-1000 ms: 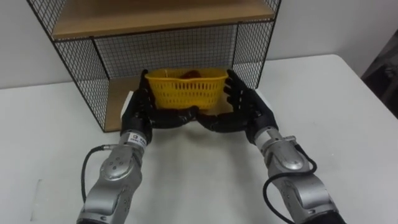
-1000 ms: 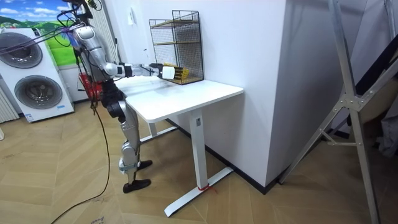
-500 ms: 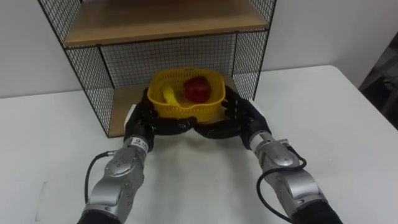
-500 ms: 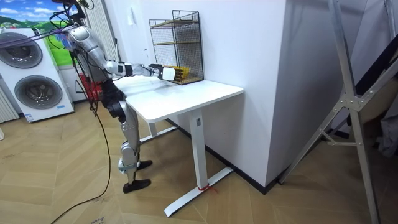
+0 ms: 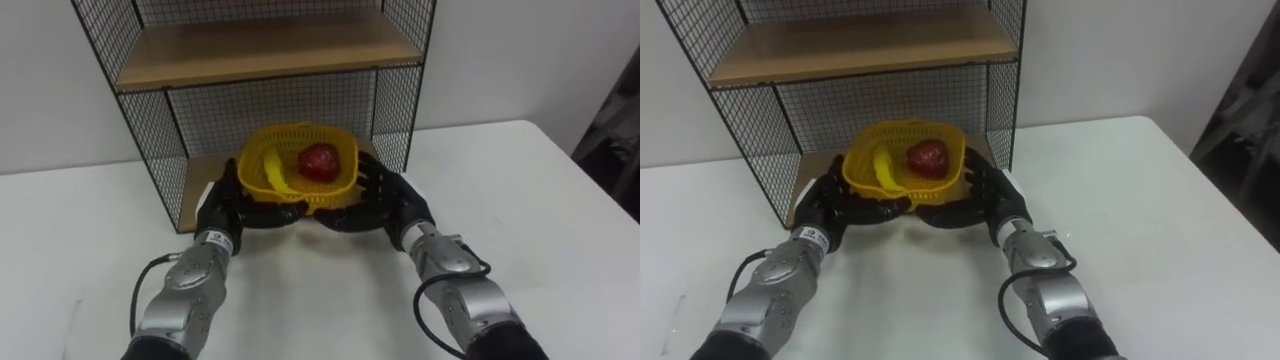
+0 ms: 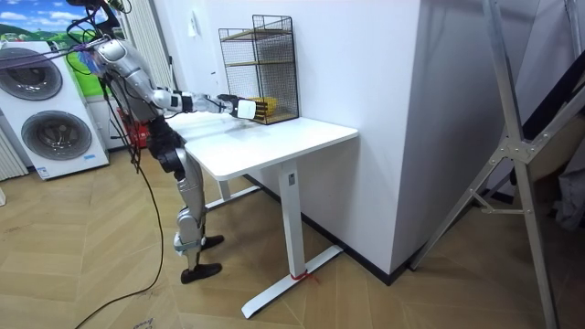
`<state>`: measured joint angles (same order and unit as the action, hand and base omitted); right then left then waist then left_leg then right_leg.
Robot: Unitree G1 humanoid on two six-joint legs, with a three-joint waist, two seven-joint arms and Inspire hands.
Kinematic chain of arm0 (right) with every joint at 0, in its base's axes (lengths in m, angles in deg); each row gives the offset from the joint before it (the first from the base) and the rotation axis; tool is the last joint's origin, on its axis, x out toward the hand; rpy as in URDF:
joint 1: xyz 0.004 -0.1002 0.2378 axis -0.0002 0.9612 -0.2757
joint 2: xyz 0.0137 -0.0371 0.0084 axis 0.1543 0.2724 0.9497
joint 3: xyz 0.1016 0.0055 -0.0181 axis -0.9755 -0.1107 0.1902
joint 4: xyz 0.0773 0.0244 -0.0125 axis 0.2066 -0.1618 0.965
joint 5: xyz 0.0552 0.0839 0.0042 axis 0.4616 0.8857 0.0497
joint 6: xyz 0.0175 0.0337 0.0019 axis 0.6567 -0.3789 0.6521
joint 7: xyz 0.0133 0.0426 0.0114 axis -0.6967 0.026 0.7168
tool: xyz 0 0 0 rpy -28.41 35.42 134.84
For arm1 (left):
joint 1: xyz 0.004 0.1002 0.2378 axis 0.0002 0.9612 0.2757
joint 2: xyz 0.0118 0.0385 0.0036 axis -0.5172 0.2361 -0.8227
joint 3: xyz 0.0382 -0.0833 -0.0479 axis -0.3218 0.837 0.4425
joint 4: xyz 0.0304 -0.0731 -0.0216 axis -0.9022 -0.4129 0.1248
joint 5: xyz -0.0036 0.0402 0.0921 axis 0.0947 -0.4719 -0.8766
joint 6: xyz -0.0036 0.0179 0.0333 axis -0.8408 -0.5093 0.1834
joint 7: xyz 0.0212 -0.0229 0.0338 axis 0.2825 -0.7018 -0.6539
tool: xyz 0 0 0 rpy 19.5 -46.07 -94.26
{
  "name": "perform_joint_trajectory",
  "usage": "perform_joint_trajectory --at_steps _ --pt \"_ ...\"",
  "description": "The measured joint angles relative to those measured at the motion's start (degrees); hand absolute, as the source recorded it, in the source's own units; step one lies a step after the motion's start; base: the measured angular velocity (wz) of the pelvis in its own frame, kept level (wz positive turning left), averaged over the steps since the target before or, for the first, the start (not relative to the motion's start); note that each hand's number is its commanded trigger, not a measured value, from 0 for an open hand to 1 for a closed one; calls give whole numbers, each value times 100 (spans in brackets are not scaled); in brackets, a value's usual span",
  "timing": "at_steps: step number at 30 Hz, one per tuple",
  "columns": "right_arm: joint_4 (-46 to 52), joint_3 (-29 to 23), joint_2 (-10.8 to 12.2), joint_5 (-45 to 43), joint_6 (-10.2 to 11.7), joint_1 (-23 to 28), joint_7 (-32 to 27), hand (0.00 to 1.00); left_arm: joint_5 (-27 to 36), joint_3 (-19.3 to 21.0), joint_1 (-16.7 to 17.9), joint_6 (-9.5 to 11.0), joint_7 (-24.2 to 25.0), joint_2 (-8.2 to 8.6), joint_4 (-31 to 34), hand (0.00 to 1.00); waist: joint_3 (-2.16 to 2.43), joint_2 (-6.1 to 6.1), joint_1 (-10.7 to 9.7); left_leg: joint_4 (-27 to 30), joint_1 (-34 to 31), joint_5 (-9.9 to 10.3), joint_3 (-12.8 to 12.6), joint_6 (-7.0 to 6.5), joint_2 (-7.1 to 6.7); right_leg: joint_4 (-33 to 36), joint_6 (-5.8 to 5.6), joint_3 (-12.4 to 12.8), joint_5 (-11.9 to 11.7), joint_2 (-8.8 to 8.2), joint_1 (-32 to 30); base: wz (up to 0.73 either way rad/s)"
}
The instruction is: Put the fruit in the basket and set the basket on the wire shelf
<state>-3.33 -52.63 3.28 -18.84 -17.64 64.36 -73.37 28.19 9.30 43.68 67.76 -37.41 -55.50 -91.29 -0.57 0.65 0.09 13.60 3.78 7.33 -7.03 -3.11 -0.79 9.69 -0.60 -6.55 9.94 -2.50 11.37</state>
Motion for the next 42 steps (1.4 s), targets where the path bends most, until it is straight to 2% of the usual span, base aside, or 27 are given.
perform_joint_trajectory --at_steps 5,8,10,11,12,13,16,20,23,26,28,31,35,42 --pt "247 -1 -94 -2 -21 109 84 0 108 88 8 32 7 3 26 0 16 10 2 1 -35 1 3 2 -6 2 -2 -7 1 1 -28 0" --pt "493 -23 -194 -35 -26 274 180 0 155 103 79 -22 13 2 184 0 18 13 2 -1 -49 -18 6 -21 -4 5 4 -9 -3 1 -45 0" --pt "608 -178 -232 -238 -79 359 310 0 96 164 250 -127 42 23 464 0 27 14 -2 0 -65 -20 8 -22 -3 8 2 -12 -1 0 -62 0" --pt "633 -234 -237 -289 -106 370 339 0 92 170 286 -148 45 22 527 0 36 13 -2 0 -73 -20 9 -21 -3 8 0 -12 0 -1 -69 0" --pt "660 -316 -256 -360 -143 371 362 0 92 190 353 -177 66 19 634 0 74 9 2 -1 -99 -20 9 -22 -2 10 -1 -12 1 -2 -98 0" --pt "707 -433 -260 -423 -145 373 369 0 89 207 363 -183 90 16 679 0 85 4 17 -1 -112 -22 8 -22 -2 13 3 -10 -2 -1 -114 0" --pt "1029 -657 -290 -465 -146 403 422 0 84 419 431 -305 137 5 1072 0 86 -8 16 -19 -123 -67 -11 -22 -4 9 13 2 -20 -8 -156 -1" --pt "1414 -731 -357 -401 -142 467 537 0 91 551 494 -302 138 -53 1737 0 92 -43 14 -28 -101 -69 -14 -20 -2 7 17 5 -23 -5 -137 0" --pt "1726 -714 -345 -260 -143 689 651 0 91 549 657 -291 144 -84 2192 0 93 -72 21 -63 -72 -68 -22 -19 -1 6 16 5 -23 -6 -110 0" --pt "1872 -713 -343 -173 -146 885 727 0 86 548 831 -296 146 -105 2415 0 69 -118 39 -102 -29 -65 -30 -15 -2 3 -9 11 -5 -9 -88 -1" --pt "1920 -713 -340 -182 -148 974 756 0 96 533 1093 -295 156 -112 2706 0 64 -140 37 -99 -51 -62 -45 -14 -1 13 -16 32 0 -10 -123 -4" --pt "2265 -732 -354 -228 -148 1168 814 0 54 543 1284 -295 321 -119 2882 0 65 -144 26 -85 -119 -60 -40 -15 -3 7 -15 23 -1 -14 -177 0" --pt "2692 -807 -357 -201 -146 1385 1002 0 -309 552 1354 -290 581 -160 2946 0 60 -132 35 -75 -153 -65 -34 -20 -3 3 -3 3 -9 -13 -199 3" --pt "3135 -894 -378 -201 -136 1767 1058 0 -479 547 1974 -271 721 -201 3349 0 55 -102 19 -87 -161 -64 -19 -18 -5 0 -16 5 0 -12 -210 0"
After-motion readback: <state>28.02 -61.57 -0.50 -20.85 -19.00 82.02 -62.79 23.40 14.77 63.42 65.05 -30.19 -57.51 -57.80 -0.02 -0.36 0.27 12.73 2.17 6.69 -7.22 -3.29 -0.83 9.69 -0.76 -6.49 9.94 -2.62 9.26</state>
